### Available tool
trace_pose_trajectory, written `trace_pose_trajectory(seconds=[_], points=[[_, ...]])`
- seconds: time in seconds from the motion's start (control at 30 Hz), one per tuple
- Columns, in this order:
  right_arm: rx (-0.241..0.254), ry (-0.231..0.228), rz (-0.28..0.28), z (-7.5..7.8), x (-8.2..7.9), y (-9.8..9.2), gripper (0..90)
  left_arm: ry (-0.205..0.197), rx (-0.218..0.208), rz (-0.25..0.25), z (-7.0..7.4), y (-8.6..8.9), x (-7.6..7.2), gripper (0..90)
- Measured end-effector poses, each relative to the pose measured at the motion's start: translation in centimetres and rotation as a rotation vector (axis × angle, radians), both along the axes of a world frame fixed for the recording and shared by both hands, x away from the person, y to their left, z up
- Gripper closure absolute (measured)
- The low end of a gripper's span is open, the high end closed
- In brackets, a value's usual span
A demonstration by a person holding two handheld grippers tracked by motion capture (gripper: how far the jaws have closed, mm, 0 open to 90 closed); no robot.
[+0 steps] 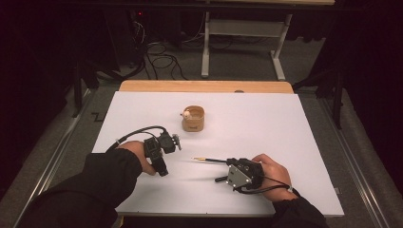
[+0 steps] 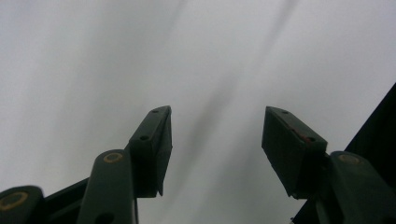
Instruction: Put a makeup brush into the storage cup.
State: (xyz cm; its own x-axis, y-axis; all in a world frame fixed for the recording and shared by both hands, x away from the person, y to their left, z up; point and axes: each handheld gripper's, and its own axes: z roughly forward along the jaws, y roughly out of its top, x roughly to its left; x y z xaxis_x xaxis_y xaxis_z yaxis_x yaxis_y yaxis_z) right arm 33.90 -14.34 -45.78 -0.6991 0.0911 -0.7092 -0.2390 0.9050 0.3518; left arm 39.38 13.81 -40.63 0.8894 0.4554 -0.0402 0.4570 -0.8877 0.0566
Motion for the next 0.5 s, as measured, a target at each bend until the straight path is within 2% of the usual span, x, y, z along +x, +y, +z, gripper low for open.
trace_pose_trajectory(seconds=[0.17, 0.3, 0.33, 0.5], points=[[-0.004, -0.003, -0.01, 0.0, 0.0, 0.0, 87.1, -0.008, -0.019, 0.018, -0.4, 0.5, 0.1, 43.5], [0.01, -0.006, -0.019, 0.1, 0.1, -0.1, 87.0, -0.059, -0.064, 0.055, -0.7, 1.0, 0.2, 43.2], [0.018, -0.003, -0.037, 0.1, 0.1, -0.2, 86.9, -0.069, -0.073, 0.065, -0.8, 1.2, 0.2, 43.0], [0.039, -0.004, -0.052, 0.2, 0.2, -0.3, 86.9, -0.108, -0.132, 0.105, -1.5, 1.9, 0.2, 41.9]])
